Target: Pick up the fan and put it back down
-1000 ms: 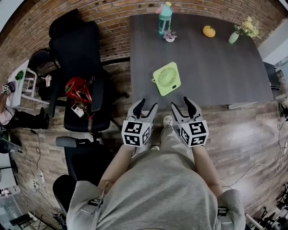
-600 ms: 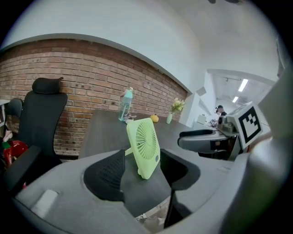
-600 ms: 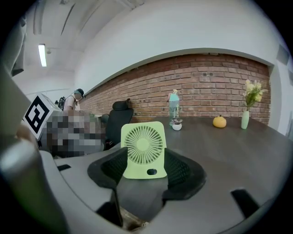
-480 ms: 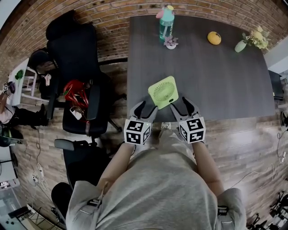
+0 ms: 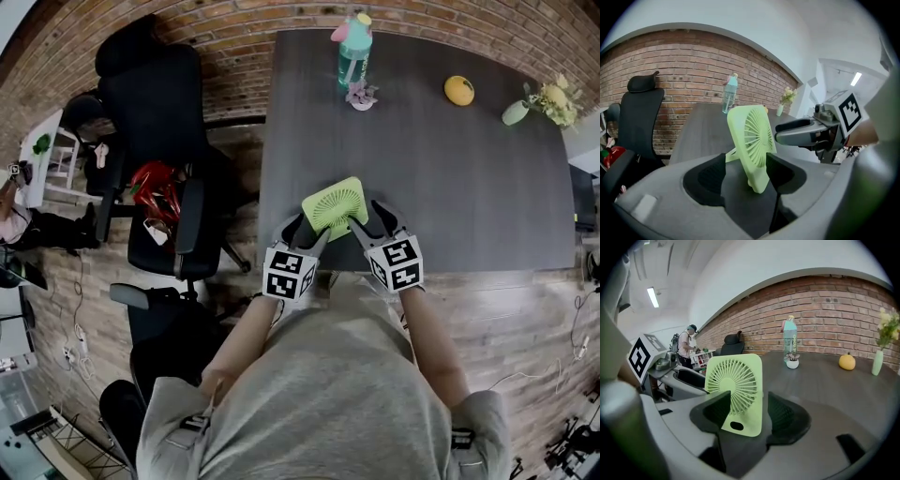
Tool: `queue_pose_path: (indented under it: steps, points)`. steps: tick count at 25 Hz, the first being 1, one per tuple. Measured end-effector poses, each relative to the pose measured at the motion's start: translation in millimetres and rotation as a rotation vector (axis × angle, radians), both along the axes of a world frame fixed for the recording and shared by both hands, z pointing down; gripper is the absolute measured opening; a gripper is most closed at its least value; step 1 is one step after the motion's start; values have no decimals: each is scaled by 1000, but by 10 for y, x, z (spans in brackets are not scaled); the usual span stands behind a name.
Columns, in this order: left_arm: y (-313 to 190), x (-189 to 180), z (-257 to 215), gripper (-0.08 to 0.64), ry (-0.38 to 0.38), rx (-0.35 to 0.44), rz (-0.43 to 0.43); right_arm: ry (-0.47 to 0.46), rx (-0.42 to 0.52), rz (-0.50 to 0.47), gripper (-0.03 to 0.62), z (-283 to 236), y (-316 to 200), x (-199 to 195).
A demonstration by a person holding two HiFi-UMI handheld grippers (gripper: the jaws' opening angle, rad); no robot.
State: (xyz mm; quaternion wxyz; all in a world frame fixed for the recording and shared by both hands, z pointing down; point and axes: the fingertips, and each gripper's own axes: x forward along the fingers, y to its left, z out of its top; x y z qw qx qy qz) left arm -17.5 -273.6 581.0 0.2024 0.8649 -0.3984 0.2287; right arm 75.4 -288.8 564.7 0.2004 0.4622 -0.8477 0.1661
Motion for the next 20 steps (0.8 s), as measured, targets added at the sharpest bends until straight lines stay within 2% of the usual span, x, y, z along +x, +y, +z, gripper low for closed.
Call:
queue_pose_path:
  steps: [10, 20]
  points:
    - [-117, 72, 80, 256, -27, 2, -12, -23, -41, -215, 236, 118, -123, -110]
    - [-207, 148, 68, 256, -32, 29, 13, -30, -97, -282, 242, 256, -215, -88]
